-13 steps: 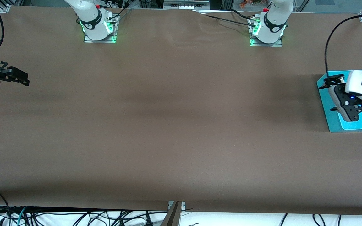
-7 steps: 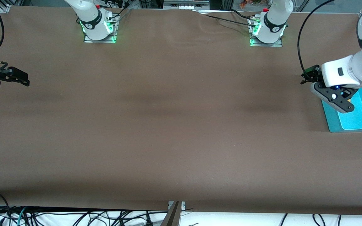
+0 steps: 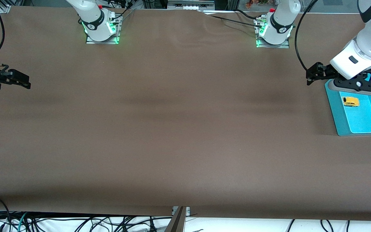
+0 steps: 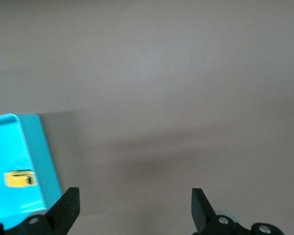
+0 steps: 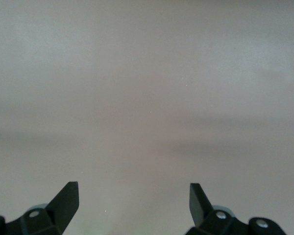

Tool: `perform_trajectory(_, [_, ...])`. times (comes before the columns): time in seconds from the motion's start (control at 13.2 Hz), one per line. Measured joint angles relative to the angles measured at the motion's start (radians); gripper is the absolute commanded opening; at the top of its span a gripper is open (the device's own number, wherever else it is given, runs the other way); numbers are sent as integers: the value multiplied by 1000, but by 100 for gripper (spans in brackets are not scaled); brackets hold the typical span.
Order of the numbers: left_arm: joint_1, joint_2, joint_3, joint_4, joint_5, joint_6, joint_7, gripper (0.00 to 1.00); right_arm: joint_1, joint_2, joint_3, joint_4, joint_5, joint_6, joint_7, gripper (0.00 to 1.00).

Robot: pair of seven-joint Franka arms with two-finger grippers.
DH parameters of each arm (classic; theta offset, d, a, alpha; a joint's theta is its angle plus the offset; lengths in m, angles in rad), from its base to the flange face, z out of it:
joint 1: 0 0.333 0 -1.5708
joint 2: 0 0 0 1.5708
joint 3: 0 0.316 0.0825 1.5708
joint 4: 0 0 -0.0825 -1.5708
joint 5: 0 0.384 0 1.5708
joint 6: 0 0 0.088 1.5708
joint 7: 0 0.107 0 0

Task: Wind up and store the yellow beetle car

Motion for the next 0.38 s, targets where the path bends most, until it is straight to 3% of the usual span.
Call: perform_trajectory(0.38, [3, -7, 15, -24, -19, -8, -8, 100, 0, 0, 0, 0, 14, 0, 0, 100])
